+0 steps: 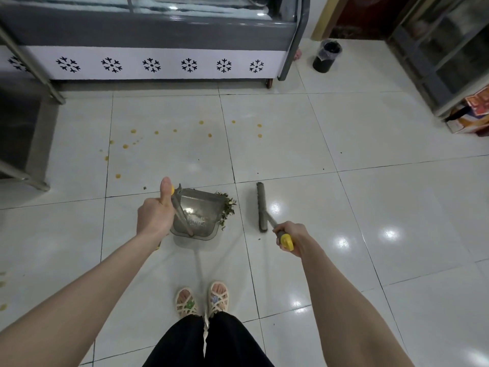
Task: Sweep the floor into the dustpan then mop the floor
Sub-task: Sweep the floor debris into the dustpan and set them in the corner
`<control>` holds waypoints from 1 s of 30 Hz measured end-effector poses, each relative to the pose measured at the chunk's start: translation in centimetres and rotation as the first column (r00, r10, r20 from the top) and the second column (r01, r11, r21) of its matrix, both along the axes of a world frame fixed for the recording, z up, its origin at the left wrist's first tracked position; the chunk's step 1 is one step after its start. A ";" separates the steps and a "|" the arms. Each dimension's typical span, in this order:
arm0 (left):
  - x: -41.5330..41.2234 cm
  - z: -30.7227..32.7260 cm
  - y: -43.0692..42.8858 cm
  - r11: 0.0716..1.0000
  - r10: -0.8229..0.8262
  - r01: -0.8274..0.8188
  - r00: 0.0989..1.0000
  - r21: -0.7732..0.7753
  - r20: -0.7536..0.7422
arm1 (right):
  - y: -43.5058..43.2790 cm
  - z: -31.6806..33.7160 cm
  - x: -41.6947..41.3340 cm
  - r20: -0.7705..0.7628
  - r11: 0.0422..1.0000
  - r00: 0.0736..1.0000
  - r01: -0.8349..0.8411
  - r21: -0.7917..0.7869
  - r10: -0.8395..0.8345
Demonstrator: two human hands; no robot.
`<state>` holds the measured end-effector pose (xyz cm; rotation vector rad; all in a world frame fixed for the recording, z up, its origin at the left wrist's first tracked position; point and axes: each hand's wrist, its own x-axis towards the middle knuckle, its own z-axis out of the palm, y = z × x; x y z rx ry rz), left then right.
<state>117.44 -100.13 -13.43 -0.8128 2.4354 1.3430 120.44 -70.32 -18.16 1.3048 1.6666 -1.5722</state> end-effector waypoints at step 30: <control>1.2 -0.9 -6.3 0.998 -0.024 0.023 1.000 -0.052 -0.016 | -6.7 -1.6 2.5 0.054 0.985 0.984 0.171 -0.023 -0.170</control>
